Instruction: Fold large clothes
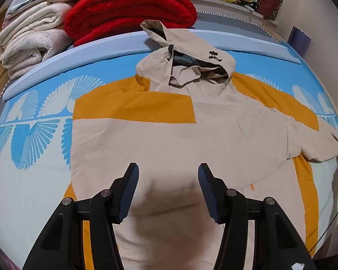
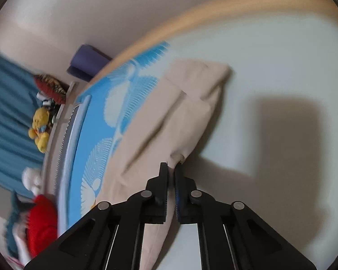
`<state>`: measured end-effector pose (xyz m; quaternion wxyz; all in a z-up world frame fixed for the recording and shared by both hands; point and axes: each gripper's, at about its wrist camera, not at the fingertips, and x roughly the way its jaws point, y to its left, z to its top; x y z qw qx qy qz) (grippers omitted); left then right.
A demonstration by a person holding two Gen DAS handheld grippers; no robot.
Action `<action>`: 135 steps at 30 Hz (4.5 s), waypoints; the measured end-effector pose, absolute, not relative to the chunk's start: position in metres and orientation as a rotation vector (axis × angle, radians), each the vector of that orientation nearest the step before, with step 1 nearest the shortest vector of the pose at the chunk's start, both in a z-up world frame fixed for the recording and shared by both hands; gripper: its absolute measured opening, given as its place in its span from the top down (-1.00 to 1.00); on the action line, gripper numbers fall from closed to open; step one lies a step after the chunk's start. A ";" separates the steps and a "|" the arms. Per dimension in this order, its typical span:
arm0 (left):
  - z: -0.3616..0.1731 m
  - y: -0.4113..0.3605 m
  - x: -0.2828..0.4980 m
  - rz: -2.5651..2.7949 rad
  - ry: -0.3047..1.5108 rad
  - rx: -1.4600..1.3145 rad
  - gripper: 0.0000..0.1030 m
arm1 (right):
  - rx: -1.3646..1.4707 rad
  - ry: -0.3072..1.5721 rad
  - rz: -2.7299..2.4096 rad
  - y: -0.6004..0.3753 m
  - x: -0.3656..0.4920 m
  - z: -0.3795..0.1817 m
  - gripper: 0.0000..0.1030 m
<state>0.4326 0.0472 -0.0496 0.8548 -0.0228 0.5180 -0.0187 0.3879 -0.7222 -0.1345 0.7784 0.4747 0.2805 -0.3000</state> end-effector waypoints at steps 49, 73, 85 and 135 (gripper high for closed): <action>-0.058 0.045 0.435 -0.290 1.226 -0.183 0.48 | 0.766 1.437 0.208 -0.276 0.476 -0.169 0.22; -0.061 0.030 0.434 -0.312 1.189 -0.339 0.74 | 0.698 1.143 0.784 -0.140 0.474 -0.049 0.70; -0.099 0.145 0.445 -0.086 1.278 -0.782 0.12 | 0.650 1.301 0.162 -0.222 0.483 -0.106 0.56; -0.149 0.246 0.444 0.280 1.309 -0.754 0.51 | 0.727 1.393 -0.233 -0.313 0.480 -0.139 0.33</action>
